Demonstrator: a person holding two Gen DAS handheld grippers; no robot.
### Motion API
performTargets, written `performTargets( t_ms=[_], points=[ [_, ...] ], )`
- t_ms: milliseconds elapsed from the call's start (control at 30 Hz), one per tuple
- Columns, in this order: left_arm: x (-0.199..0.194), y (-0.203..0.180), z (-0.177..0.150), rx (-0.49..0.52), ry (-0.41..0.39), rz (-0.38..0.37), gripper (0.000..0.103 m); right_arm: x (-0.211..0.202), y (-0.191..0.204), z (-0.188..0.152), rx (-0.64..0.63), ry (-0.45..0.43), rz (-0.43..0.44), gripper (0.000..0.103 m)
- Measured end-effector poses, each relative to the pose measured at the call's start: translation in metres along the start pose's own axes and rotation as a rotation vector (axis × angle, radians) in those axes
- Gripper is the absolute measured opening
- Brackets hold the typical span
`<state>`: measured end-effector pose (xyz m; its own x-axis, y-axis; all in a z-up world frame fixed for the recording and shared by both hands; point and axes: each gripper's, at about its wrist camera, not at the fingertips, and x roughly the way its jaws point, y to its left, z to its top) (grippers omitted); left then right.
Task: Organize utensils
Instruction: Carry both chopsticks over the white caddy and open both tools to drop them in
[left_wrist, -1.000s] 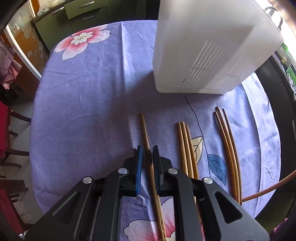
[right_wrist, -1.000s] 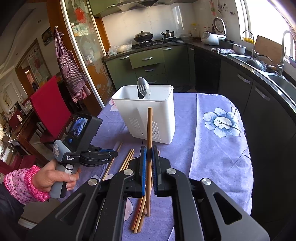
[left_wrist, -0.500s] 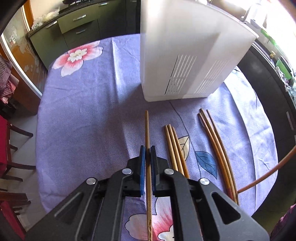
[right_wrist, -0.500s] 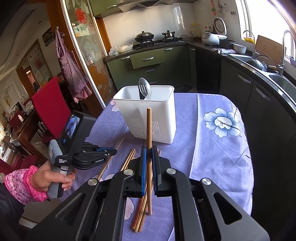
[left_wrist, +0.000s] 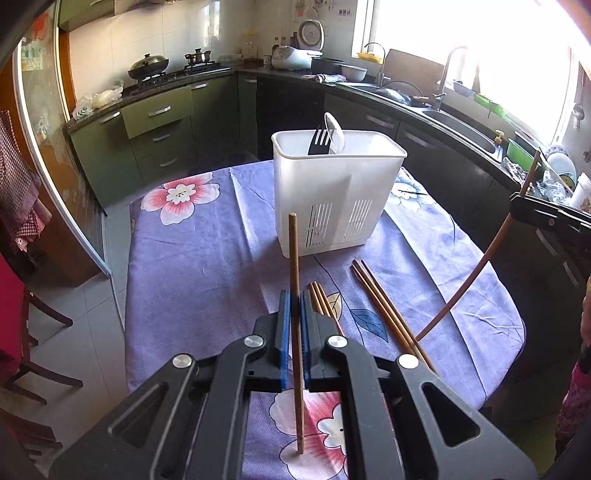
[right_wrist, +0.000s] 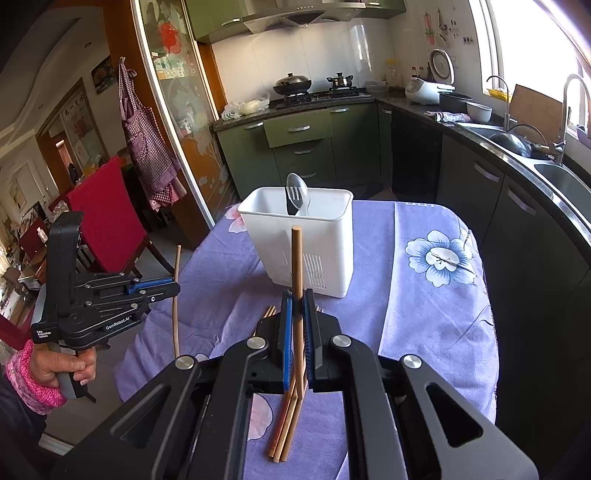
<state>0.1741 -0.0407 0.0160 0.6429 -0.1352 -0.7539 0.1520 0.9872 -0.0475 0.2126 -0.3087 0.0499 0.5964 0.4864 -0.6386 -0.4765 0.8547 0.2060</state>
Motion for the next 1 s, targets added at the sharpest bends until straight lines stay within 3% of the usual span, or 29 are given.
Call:
performTargets(
  t_ms=[1000],
  points=[
    [-0.037, 0.007, -0.009, -0.001, -0.111, -0.021, 0.005, -0.007, 0.015, 0.008, -0.046, -0.012, 0.004, 0.007]
  ],
)
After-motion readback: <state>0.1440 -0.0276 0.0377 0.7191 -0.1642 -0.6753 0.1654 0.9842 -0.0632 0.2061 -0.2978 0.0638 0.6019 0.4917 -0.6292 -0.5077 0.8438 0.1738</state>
